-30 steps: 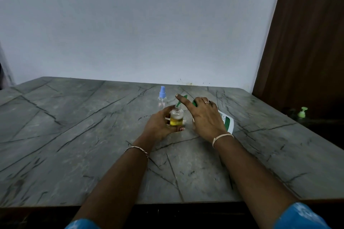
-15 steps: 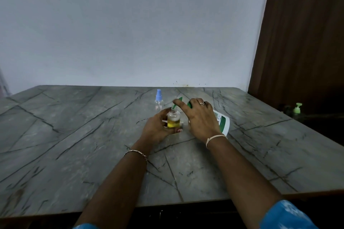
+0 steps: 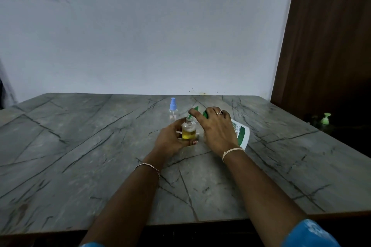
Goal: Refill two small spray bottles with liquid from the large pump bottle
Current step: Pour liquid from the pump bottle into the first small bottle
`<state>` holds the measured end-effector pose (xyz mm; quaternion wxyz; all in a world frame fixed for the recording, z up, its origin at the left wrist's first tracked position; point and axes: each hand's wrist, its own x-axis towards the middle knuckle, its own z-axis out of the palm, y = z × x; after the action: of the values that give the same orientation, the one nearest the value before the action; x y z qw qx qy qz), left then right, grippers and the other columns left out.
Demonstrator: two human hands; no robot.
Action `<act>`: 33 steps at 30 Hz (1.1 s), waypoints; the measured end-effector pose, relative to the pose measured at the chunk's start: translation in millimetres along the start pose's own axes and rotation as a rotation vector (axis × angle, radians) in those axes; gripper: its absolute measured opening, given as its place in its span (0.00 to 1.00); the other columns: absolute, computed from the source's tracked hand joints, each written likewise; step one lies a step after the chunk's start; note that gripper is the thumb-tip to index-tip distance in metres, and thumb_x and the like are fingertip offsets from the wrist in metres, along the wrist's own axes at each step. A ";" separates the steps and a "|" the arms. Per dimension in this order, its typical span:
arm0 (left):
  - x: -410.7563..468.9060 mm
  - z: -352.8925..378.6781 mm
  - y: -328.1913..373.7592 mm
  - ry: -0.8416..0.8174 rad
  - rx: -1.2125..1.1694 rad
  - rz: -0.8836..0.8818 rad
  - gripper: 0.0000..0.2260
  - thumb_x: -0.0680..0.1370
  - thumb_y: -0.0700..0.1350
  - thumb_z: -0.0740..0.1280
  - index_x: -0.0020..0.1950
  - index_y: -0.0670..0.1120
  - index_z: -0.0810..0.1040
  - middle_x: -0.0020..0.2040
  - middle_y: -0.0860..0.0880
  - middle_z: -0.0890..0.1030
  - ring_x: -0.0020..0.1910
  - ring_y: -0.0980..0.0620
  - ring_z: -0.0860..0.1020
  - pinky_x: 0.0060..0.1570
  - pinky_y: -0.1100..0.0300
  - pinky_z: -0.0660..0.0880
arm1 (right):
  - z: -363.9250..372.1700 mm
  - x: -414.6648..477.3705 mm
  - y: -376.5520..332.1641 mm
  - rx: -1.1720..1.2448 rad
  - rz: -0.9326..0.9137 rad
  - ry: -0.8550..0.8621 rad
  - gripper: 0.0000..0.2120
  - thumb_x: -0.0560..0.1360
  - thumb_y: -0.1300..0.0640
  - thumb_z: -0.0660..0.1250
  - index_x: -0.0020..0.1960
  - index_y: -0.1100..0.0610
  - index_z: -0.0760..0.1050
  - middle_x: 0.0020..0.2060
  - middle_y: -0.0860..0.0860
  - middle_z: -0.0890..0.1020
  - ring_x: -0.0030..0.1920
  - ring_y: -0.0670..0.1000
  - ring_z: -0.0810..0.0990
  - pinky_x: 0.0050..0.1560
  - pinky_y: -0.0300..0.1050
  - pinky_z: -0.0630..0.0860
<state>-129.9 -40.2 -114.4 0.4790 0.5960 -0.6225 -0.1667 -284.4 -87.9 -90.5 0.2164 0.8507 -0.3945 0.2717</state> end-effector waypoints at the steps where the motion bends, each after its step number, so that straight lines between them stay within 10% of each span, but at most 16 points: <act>1: 0.2 -0.3 -0.4 0.002 0.006 0.005 0.36 0.63 0.47 0.80 0.69 0.52 0.70 0.52 0.55 0.80 0.49 0.56 0.80 0.55 0.60 0.77 | -1.2 -1.1 1.0 0.001 -0.005 0.000 0.34 0.71 0.57 0.67 0.73 0.44 0.57 0.53 0.57 0.75 0.57 0.60 0.73 0.58 0.57 0.68; 26: -1.2 -0.8 0.9 -0.023 -0.019 -0.028 0.36 0.64 0.45 0.79 0.70 0.51 0.69 0.52 0.54 0.79 0.46 0.61 0.78 0.43 0.77 0.72 | -4.6 -0.7 -3.8 0.043 0.040 -0.024 0.33 0.73 0.60 0.66 0.73 0.45 0.57 0.59 0.57 0.73 0.62 0.59 0.70 0.64 0.57 0.64; 33: -1.1 -0.7 1.6 -0.013 0.006 -0.025 0.37 0.64 0.46 0.79 0.70 0.51 0.68 0.57 0.50 0.80 0.49 0.57 0.78 0.49 0.69 0.72 | -4.1 -3.9 -2.0 0.024 0.020 -0.017 0.34 0.73 0.61 0.63 0.75 0.44 0.54 0.58 0.57 0.73 0.61 0.59 0.70 0.62 0.57 0.65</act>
<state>-130.4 -38.6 -113.2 0.4710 0.6042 -0.6185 -0.1747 -286.1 -82.2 -90.1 0.1999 0.8515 -0.4015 0.2714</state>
